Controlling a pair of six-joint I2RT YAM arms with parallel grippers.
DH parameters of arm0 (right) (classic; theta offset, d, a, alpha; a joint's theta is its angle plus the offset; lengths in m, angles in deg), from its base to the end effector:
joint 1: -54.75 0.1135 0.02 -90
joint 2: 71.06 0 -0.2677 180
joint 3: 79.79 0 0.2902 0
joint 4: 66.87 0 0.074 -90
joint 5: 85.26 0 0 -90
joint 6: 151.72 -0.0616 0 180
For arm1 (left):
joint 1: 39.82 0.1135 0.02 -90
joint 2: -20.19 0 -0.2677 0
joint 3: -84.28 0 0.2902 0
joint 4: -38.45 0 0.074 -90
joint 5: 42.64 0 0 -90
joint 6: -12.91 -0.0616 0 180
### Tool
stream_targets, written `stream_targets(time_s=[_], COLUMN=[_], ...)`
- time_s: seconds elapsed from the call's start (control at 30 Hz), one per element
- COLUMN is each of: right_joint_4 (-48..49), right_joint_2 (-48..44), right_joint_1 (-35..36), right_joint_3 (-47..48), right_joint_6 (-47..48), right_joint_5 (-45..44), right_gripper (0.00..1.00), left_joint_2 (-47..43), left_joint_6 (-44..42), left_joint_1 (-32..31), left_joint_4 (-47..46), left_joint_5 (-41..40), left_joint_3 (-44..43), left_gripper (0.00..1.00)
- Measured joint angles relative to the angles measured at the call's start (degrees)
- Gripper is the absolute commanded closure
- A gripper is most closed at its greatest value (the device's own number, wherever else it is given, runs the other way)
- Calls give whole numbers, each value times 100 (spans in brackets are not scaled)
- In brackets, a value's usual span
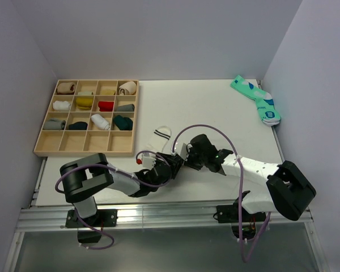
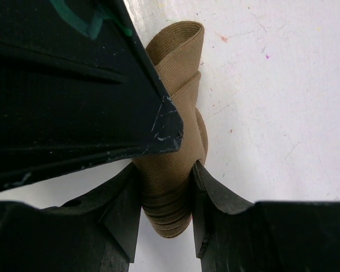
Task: Roll the socks
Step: Pick up the sock at the center of the board.
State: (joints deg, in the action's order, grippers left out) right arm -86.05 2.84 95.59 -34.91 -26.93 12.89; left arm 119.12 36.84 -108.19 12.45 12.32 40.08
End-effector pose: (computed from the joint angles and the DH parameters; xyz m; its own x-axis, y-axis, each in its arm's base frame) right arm 0.2133 0.1959 0.1293 -0.0530 -0.7924 -0.6077 -0.9121 0.2861 -0.2935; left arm 0.1576 -0.3014 0.0812 -0.4542 -0.8849 0.1034 -0.3954 0.0962 -0.9135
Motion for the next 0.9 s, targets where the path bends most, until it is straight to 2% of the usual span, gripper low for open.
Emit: stream_targets(time_s=[0.9], right_joint_4=[-459], right_joint_2=[-103], right_joint_1=[46], right_joint_3=[372], right_joint_6=[-94], right_joint_5=[-42], right_gripper=[100], left_joint_2=[249], left_joint_6=[79], left_joint_1=[92], left_joint_4=[-42], left_joint_5=[140], left_joint_3=[-208], left_gripper=[38])
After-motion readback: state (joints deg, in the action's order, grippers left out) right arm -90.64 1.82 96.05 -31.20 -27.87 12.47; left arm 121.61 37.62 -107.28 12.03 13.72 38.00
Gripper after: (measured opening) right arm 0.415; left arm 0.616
